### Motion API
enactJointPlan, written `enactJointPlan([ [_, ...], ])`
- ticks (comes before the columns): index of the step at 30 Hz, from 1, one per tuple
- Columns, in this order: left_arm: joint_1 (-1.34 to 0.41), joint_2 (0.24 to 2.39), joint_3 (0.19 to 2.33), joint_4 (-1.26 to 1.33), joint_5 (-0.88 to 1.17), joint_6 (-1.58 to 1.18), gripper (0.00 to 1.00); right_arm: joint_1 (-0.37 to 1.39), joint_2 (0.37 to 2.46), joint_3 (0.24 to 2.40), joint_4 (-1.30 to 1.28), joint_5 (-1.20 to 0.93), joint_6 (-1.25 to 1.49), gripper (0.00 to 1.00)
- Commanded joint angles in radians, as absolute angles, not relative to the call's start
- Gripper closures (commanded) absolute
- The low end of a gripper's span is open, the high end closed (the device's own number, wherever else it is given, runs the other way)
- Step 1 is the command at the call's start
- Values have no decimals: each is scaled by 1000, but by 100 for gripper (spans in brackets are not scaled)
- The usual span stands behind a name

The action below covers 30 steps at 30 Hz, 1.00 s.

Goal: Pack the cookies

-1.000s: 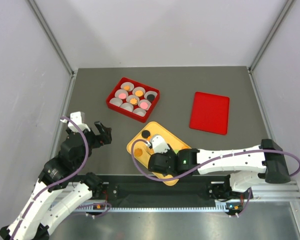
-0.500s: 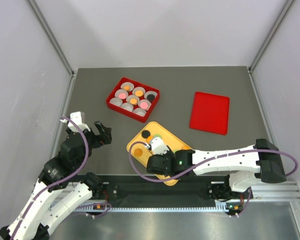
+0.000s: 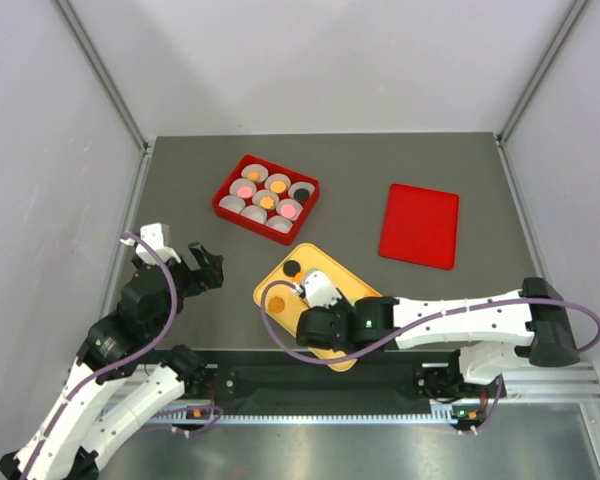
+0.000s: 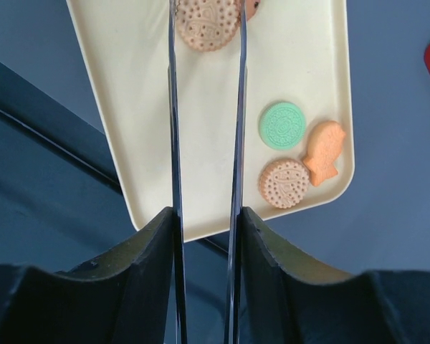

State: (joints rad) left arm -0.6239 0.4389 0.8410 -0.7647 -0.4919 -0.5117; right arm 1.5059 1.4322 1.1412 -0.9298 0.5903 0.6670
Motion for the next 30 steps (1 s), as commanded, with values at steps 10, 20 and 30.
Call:
enactJointPlan([
  [10,-627,442,841,-752,-506,-515,3,1477,1302,1178,-920,620,632,61],
  [20,-627,448,841,-752,-508,-515,3,1263,1216,1255,-772,457,436,60],
  [30,-627,462,844,-755,-512,-517,3,973,1488,1541,-557,276,224,60],
])
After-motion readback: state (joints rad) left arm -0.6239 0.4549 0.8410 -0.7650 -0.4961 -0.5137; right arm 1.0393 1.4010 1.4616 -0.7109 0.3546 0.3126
